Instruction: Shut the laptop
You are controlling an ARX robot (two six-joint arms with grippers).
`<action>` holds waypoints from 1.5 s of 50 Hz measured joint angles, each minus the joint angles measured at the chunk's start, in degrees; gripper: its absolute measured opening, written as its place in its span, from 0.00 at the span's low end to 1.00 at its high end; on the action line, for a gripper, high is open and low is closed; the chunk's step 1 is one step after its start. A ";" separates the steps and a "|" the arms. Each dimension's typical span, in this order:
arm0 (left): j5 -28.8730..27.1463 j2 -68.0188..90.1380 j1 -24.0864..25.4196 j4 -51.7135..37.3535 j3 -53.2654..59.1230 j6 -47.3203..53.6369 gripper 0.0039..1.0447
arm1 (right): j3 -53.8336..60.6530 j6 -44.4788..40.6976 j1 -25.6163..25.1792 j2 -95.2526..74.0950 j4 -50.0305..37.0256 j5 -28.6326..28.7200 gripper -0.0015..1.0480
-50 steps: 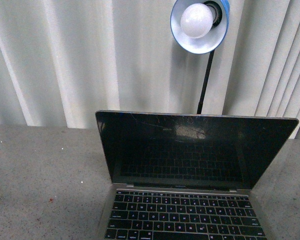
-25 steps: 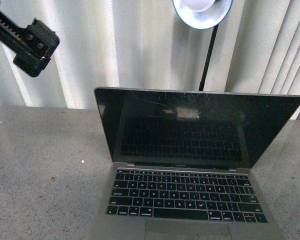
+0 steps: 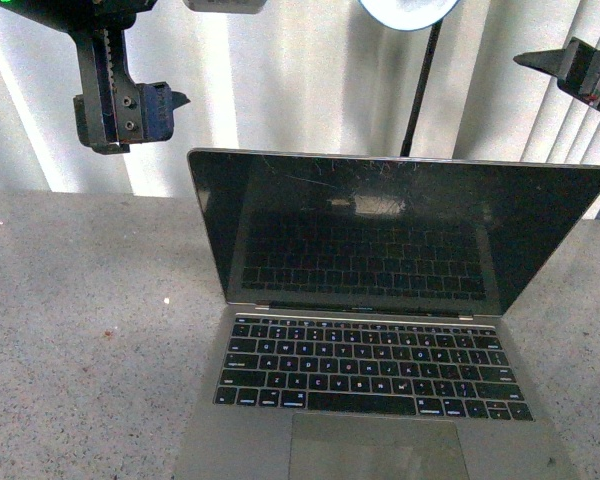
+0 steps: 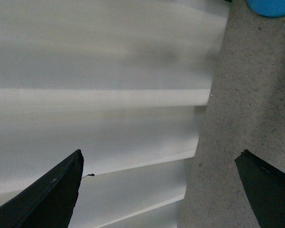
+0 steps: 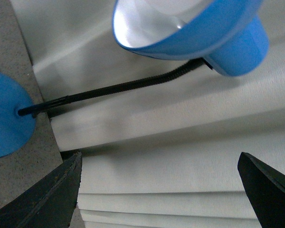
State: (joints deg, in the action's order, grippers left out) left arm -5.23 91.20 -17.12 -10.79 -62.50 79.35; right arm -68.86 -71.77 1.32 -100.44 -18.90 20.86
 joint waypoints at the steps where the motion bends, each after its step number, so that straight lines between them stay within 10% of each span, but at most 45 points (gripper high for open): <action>1: -0.28 0.37 -0.33 1.90 -1.05 0.50 0.94 | -0.50 -1.38 0.02 -0.11 0.83 0.39 0.93; 13: -4.09 3.58 -2.95 12.98 -9.40 6.45 0.92 | -4.48 -14.27 0.31 -0.70 10.97 5.46 0.63; 31: -6.54 7.89 -4.09 16.92 -16.17 10.25 0.31 | -4.04 -21.07 1.14 1.31 22.29 4.59 0.02; 38: -7.67 9.94 -4.17 18.18 -18.45 10.64 0.03 | -4.85 -18.43 1.14 1.66 28.28 0.98 0.03; 75: -10.67 13.27 -8.46 27.89 -21.31 7.87 0.03 | -9.51 -19.37 0.70 -0.28 45.75 1.66 0.03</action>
State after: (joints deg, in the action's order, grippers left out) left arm -15.90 104.47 -25.58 17.10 -83.81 87.22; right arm -78.37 -91.13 2.02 -100.73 26.85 22.52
